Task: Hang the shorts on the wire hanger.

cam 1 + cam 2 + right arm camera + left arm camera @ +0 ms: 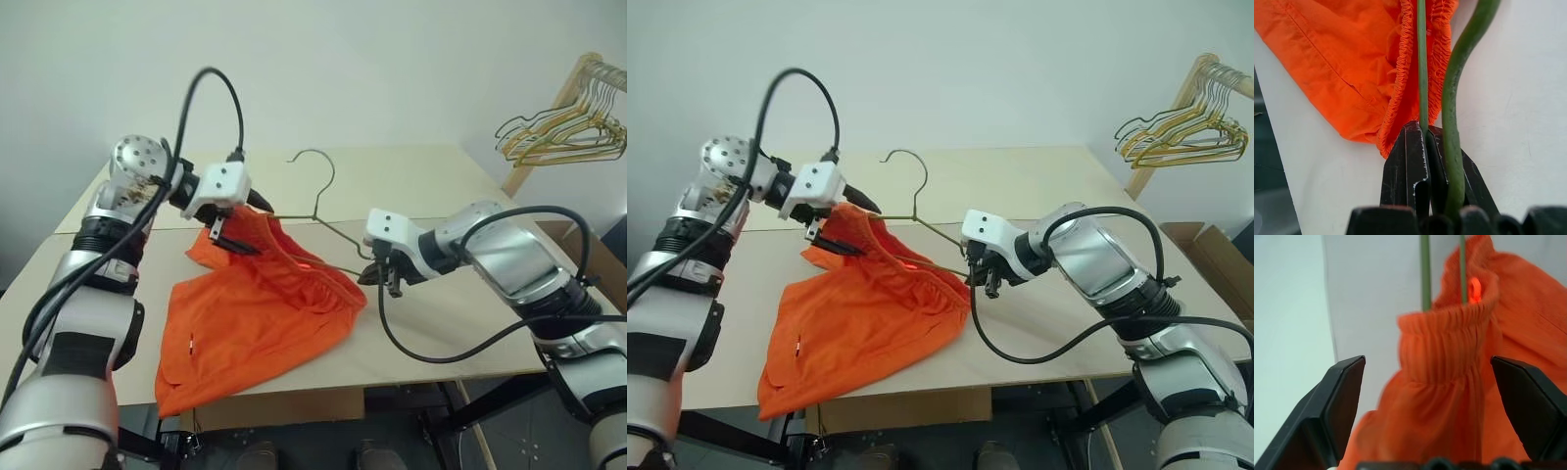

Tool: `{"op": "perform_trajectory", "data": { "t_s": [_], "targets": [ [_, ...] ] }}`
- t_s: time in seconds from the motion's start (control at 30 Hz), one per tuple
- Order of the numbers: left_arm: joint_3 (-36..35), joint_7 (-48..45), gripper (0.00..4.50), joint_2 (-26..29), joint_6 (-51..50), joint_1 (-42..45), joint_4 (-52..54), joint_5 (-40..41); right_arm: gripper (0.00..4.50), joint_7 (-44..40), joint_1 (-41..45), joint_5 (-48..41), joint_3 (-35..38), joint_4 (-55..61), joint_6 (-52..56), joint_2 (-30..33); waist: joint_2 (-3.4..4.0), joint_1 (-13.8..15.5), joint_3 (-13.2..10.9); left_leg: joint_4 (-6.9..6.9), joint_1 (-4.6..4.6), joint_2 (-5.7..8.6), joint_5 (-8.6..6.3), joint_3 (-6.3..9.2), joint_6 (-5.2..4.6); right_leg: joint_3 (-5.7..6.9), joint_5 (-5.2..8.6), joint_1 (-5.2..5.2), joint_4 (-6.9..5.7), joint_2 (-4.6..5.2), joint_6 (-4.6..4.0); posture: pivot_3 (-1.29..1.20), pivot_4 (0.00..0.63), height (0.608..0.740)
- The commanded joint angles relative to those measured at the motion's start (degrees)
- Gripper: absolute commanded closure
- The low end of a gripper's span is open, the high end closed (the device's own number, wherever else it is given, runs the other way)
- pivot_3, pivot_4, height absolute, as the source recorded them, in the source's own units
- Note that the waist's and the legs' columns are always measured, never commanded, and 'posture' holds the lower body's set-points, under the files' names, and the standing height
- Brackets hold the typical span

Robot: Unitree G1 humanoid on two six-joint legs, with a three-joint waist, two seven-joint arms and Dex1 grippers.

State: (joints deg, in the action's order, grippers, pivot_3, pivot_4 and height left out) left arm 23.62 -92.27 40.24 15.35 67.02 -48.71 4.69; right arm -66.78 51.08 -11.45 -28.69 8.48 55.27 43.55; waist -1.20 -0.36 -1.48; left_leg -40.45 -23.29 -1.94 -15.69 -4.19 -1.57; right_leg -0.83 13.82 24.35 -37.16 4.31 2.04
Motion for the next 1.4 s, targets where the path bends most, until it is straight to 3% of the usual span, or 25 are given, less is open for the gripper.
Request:
{"op": "perform_trajectory", "data": {
  "t_s": [0.03,0.1,0.2,0.33,0.43,0.5,0.67,1.0,1.13,1.4],
  "targets": [
    [1.81,-0.23,0.04,0.34,2.41,1.57,-1.69,1.17,4.50,-0.76,1.40,-0.06,0.90,1.67,-0.55,0.63,0.00,-0.18,0.00,0.00,0.00,0.00,0.00,0.00,0.00,0.00,0.00,0.00,0.00,0.00,0.00,0.01,0.000,0.740],
    [1.47,-0.23,0.04,-0.71,3.71,2.21,-3.70,-0.77,4.50,-1.03,1.56,-0.05,0.88,1.76,-0.53,0.52,0.00,-0.27,0.00,0.00,0.00,0.00,0.00,0.01,0.00,0.00,0.00,0.00,0.01,0.01,0.00,0.01,0.000,0.740],
    [0.77,0.16,0.63,-1.78,7.33,2.77,-6.55,-4.38,4.50,-1.23,1.70,-0.07,0.94,1.82,-0.44,0.43,0.00,-0.26,0.00,-0.01,-0.01,0.01,0.00,0.00,0.00,0.01,0.00,-0.01,0.01,0.01,0.00,0.00,0.000,0.740],
    [0.40,-0.23,1.71,-2.20,9.12,3.19,-8.33,-5.83,4.50,-1.34,1.71,-0.08,0.99,1.83,-0.38,0.55,0.00,-0.36,0.00,-0.01,-0.01,0.01,0.00,0.00,0.00,0.01,0.00,0.00,0.01,0.01,0.00,0.00,0.000,0.740],
    [0.38,-0.23,2.78,-2.25,10.22,3.45,-9.35,-6.69,4.50,-1.57,1.85,-0.45,1.33,1.86,-0.11,0.55,0.00,-0.37,0.00,-0.01,-0.01,0.01,0.00,0.00,0.00,0.01,0.00,0.00,0.01,0.01,0.00,0.00,0.000,0.740],
    [0.41,-0.23,2.98,-2.27,10.05,3.51,-9.39,-6.46,4.50,-1.76,2.09,-0.80,1.68,1.73,0.13,0.43,0.00,-0.37,0.00,-0.01,-0.01,0.01,0.00,0.00,0.00,0.01,0.00,0.00,0.01,0.01,0.00,0.00,0.000,0.740],
    [0.85,-0.23,4.39,-2.34,8.68,3.67,-9.15,-4.83,4.50,-1.94,2.30,-0.75,1.67,1.78,-0.16,0.36,0.00,-0.39,0.00,-0.01,-0.01,0.01,0.00,0.01,0.00,0.01,0.00,0.00,0.00,0.02,0.00,0.00,0.000,0.740],
    [1.59,-0.23,4.47,-1.75,6.03,3.45,-8.30,-1.96,4.50,-1.02,0.59,1.62,1.66,2.42,-5.07,1.15,0.00,-0.41,0.00,-0.01,-0.01,0.01,0.00,0.01,0.00,0.01,0.00,0.01,-0.01,0.02,0.00,-0.01,0.000,0.740],
    [1.44,-0.23,4.48,-1.52,4.01,3.08,-7.53,-0.68,3.37,-0.76,-1.14,2.64,2.70,3.53,-7.78,2.74,0.00,-0.43,0.00,-0.02,-0.02,0.01,0.00,0.02,0.00,0.01,0.00,0.01,0.00,0.02,0.01,-0.01,0.000,0.740],
    [1.87,-0.23,4.48,0.05,0.70,1.87,-5.65,1.46,0.45,1.14,-4.74,0.36,10.28,6.20,-5.32,7.00,0.00,-0.39,0.00,-0.07,-0.02,0.00,0.00,0.03,-0.01,0.01,0.00,0.00,-0.01,0.02,0.01,-0.01,0.000,0.740]
  ]
}}
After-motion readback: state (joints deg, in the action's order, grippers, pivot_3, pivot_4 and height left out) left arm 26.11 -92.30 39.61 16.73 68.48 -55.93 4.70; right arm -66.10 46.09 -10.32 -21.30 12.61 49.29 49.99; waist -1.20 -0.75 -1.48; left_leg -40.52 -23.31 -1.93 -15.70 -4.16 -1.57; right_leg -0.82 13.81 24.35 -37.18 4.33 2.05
